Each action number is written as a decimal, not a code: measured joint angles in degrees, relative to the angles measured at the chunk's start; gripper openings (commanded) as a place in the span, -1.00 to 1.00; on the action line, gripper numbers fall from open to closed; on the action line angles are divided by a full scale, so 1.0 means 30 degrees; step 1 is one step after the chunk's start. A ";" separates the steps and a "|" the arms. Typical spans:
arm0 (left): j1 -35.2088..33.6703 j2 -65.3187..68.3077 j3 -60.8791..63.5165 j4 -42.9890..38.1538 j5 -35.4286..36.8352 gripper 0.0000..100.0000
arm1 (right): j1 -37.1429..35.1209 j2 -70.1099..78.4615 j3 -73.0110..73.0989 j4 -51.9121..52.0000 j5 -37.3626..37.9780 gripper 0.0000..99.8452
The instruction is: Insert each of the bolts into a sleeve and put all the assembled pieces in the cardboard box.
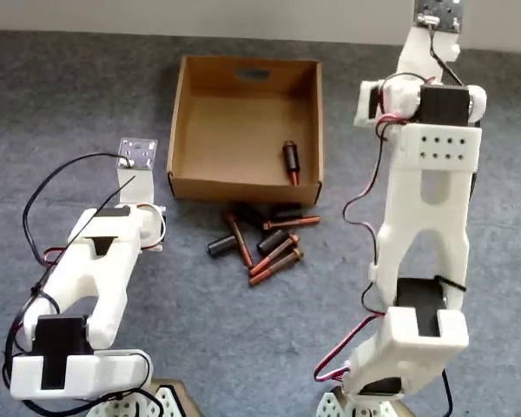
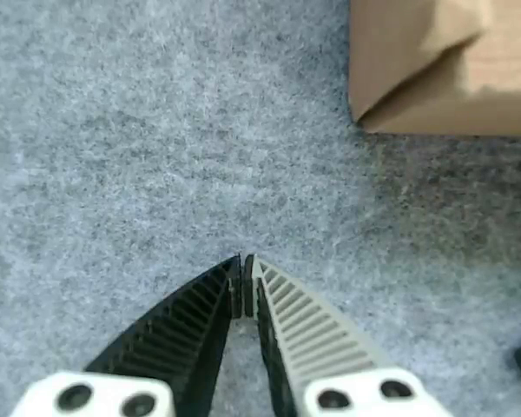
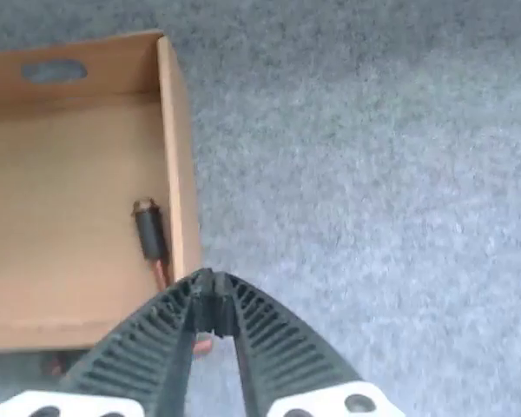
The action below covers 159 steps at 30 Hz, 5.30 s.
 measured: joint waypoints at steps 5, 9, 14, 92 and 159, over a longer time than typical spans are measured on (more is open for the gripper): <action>0.0000 0.0000 0.0000 0.0000 0.0000 -0.92 | -0.1114 -0.1582 -0.0029 0.2520 0.0000 -0.98; 0.0000 0.0000 0.0000 0.0000 0.0000 -0.92 | -0.2784 -0.3018 0.1172 0.2901 0.0000 -0.98; 0.0000 0.0000 0.0000 0.0000 0.0000 -0.92 | -0.6037 -0.6154 0.6359 0.0879 0.0000 -0.98; -0.5099 0.0000 -0.0381 0.0234 0.6300 -0.91 | -1.5853 0.1934 1.6498 -1.0608 1.0989 -0.49; -0.5099 0.0000 -0.0410 0.0234 0.6300 -0.91 | -0.0322 -0.4747 2.9333 -1.0696 0.9729 -0.98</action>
